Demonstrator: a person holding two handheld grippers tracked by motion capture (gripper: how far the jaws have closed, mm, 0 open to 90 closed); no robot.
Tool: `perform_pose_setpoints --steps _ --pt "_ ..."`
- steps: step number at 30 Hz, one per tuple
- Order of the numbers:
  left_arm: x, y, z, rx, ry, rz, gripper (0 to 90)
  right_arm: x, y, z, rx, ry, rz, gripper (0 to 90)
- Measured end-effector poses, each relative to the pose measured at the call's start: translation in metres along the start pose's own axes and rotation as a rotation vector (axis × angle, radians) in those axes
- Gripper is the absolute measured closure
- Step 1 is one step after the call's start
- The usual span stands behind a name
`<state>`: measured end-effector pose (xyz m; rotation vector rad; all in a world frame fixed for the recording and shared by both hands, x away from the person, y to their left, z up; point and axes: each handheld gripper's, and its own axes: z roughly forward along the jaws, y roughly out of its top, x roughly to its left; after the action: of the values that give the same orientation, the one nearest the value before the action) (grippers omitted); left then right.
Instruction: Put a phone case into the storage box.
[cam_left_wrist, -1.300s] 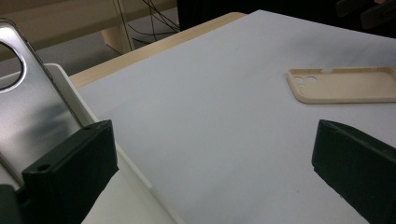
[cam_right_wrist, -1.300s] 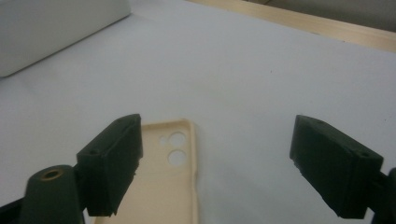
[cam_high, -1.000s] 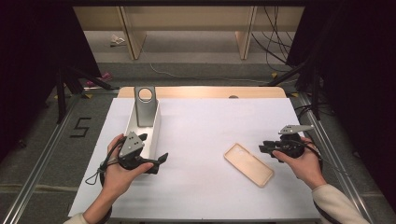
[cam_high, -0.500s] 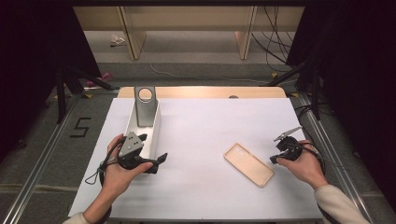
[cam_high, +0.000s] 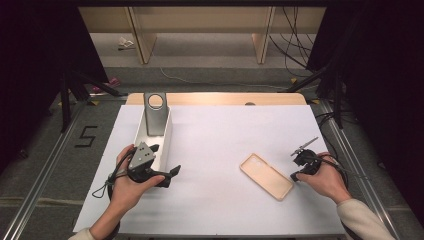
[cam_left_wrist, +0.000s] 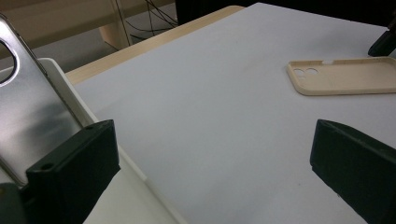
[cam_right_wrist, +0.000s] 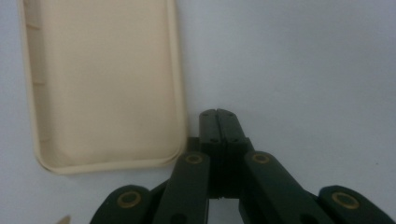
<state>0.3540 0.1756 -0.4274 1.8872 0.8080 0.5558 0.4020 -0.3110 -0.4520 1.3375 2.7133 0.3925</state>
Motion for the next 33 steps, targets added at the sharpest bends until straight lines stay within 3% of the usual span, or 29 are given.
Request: perform_pose_setpoints --steps 9,16,17,19,22,33 --pt "-0.001 0.000 0.000 0.002 -0.002 0.002 0.5 0.010 0.001 0.000 0.042 0.001 -0.027 90.0" --pt "-0.002 0.000 0.001 0.003 -0.004 0.001 0.5 0.021 0.003 0.000 0.069 0.041 -0.052 90.0" --pt "-0.002 0.000 0.001 0.002 -0.004 0.004 0.5 0.027 0.004 0.001 0.076 0.068 -0.067 90.0" --pt "-0.002 0.000 0.001 0.001 -0.004 0.004 0.5 0.032 0.005 0.002 0.084 0.070 -0.080 90.0" --pt "-0.002 0.000 0.001 0.001 -0.005 0.004 0.5 0.041 0.007 0.003 0.092 0.118 -0.087 90.0" --pt "-0.003 0.000 0.002 0.001 -0.009 0.009 0.5 0.060 0.013 0.007 0.100 0.146 -0.131 90.0"
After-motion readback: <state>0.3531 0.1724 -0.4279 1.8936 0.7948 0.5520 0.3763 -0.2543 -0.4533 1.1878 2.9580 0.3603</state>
